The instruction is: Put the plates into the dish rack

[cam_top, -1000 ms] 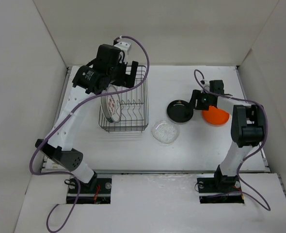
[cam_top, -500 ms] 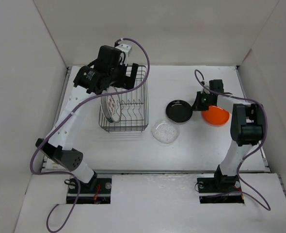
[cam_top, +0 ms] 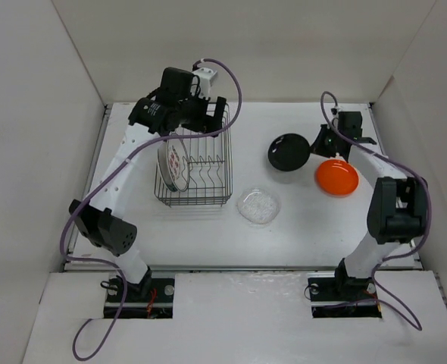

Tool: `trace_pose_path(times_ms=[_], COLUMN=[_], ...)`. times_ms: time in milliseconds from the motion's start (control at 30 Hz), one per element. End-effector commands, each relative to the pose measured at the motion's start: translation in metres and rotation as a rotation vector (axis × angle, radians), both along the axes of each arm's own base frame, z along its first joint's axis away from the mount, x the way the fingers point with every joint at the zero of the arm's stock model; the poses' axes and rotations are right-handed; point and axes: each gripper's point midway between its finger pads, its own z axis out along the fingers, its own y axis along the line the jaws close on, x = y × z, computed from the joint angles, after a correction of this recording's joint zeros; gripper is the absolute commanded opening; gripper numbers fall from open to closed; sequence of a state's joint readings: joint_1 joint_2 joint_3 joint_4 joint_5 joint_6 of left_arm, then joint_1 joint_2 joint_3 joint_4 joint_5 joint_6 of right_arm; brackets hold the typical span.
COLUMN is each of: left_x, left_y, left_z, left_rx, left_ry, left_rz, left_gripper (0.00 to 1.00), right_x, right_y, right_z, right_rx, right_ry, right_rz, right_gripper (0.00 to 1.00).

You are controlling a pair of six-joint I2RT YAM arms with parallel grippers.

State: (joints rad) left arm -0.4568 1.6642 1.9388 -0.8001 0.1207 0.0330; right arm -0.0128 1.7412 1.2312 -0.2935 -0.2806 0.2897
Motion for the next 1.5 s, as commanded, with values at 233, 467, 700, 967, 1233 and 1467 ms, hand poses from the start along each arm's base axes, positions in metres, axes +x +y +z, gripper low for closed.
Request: trace_pose_path(times_ms=[233,467,700,967,1233,1467], left_x=[0.014,0.029,0.036,0.006,-0.003,0.022], left_y=[-0.098,-0.124,-0.128,-0.139,-0.114,-0.021], left_z=[0.009,-0.01,-0.023,-0.006,0.004,0.036], left_rx=[-0.187,-0.242,-0.26,-0.429,-0.492,-0.277], left_ry=[-0.108,-0.052,-0.024,0.06,0.093,-0.104], left_rz=[-0.403,-0.458,-0.47,-0.674,-0.629,-0.06], left_gripper=[1.0,1.0,1.0,0.21,0.0,0.0], right_x=[-0.001,-0.027,-0.036,-0.034,-0.037,-0.025], right_y=[0.055,0.095,0.107,0.118,0.127,0.119], right_z=[0.157,0.191,0.205,0.209,0.221,0.197], right_rx=[0.062,0.207,0.256,0.281,0.32,0.28], right_ry=[-0.433,-0.546,-0.584,-0.599,-0.63,-0.553], right_rz=[0.048,0.227,0.309,0.332,0.363,0.247], right_gripper=[0.0,0.0,0.0,0.0,0.0,1.0])
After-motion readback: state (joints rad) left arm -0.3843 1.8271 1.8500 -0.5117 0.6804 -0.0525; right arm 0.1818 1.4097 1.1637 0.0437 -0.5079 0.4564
